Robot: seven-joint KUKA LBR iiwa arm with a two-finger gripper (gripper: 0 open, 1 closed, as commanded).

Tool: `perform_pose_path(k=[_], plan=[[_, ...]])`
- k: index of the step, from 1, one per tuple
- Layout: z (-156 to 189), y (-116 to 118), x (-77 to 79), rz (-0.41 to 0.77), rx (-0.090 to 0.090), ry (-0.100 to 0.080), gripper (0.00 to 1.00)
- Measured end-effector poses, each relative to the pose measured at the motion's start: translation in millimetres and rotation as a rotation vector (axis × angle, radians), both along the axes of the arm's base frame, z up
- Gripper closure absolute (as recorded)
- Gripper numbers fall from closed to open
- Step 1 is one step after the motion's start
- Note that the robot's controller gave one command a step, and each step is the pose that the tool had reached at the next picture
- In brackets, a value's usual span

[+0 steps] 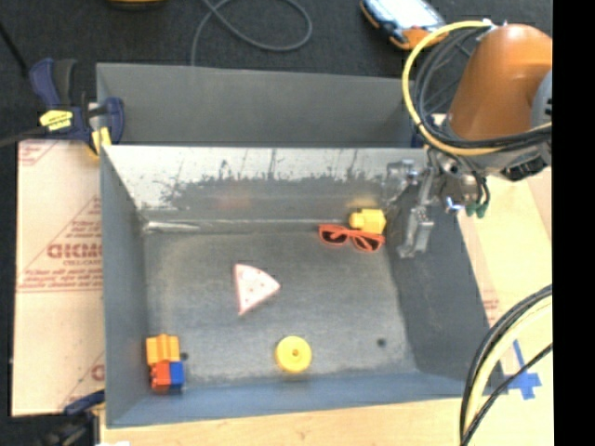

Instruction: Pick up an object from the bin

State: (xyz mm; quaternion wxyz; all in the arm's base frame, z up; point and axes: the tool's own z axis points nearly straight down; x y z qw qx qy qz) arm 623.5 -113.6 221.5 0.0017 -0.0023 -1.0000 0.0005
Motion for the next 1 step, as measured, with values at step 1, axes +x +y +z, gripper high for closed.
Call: perform_pose_path(k=[1], plan=[[5.4,0.5,1.5,0.002,-0.001,-0.009,0.00]])
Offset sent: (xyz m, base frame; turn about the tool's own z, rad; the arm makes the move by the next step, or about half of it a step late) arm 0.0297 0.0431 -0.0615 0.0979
